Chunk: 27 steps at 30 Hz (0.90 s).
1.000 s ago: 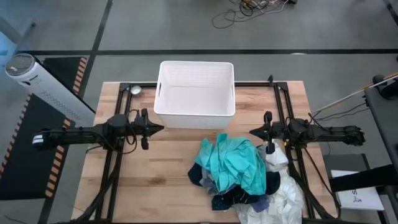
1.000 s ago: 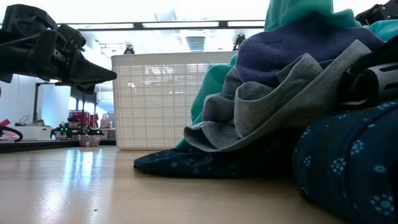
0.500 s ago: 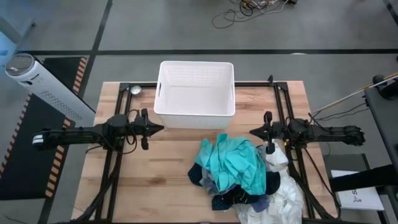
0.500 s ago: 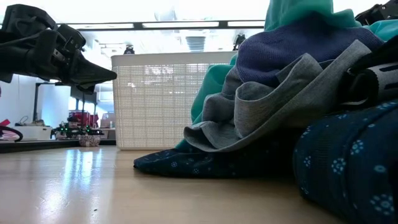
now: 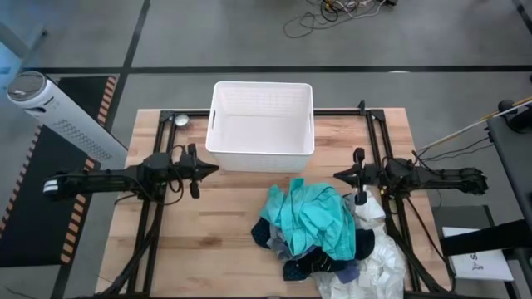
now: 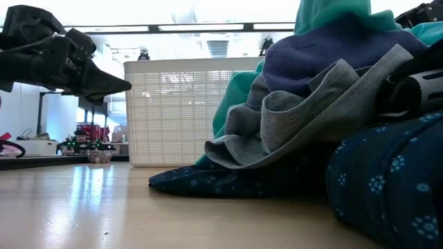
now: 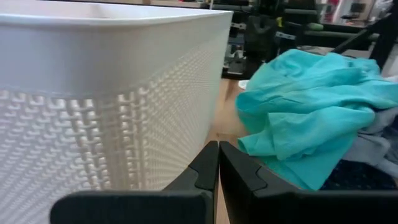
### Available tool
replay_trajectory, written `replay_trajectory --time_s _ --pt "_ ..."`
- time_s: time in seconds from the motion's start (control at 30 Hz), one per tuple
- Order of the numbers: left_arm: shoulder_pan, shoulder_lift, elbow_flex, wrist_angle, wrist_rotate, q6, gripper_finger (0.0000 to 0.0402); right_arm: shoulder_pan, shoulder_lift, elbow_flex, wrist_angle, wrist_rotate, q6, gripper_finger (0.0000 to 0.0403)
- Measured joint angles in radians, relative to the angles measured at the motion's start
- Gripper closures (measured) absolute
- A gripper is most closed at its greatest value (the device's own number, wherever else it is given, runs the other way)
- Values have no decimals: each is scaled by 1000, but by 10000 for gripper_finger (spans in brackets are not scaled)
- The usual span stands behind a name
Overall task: Sort clothes
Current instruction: Put the blue shorts into the laundry organizer
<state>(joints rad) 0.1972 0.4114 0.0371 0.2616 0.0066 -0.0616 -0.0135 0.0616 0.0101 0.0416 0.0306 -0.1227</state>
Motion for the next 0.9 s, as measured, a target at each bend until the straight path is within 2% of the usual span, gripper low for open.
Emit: replay_trajectory --time_s 0.43,0.73,0.9 --pt "-1 2 0 0 -3 0 402 0 0 0 78 -12 149 403" --pt "-1 2 0 1 -4 0 402 0 4 45 162 -5 166 403" --pt "-1 1 2 19 -5 0 402 0 64 92 153 -5 142 403"
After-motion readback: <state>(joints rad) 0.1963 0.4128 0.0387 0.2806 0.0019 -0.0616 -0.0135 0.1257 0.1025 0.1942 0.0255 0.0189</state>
